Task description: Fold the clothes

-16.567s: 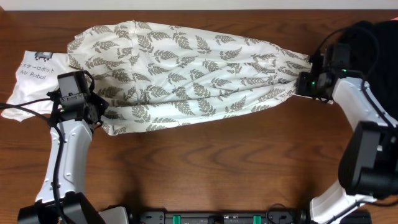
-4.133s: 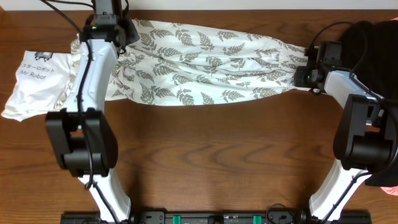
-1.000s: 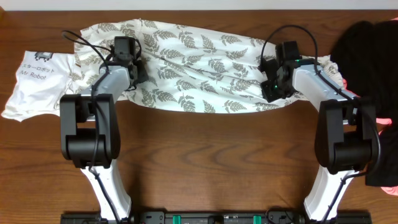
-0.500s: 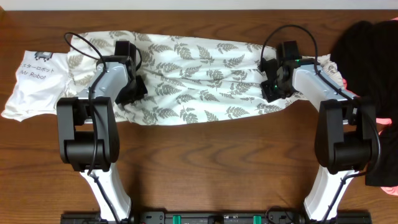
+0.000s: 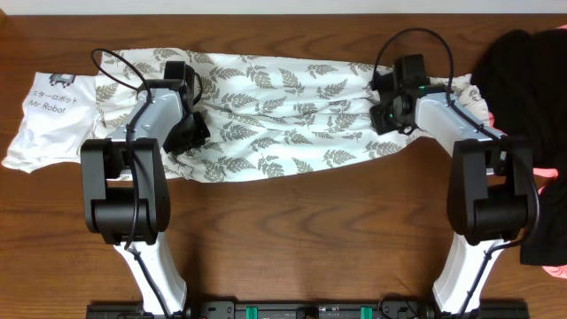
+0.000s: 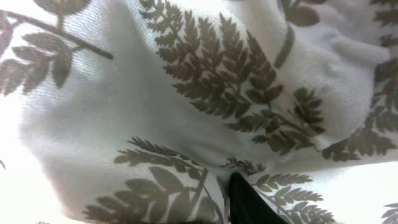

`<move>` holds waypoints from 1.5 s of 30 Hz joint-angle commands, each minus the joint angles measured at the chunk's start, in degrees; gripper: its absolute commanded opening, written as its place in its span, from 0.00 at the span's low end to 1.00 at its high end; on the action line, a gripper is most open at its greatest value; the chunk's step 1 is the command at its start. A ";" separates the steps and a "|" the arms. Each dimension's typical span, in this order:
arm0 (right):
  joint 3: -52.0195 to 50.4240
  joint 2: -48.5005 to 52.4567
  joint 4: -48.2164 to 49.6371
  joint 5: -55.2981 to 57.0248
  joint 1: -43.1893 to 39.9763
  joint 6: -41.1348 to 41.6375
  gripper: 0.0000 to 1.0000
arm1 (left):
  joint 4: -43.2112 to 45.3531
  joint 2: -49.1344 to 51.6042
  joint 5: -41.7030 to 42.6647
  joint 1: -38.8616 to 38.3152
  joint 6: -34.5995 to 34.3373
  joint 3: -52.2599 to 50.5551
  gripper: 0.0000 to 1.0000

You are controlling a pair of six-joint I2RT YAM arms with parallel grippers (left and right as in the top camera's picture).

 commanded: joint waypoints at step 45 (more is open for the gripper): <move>4.68 -1.68 -17.18 -3.52 5.81 8.39 0.06 | 0.35 3.80 -0.09 0.20 -0.33 -3.23 0.51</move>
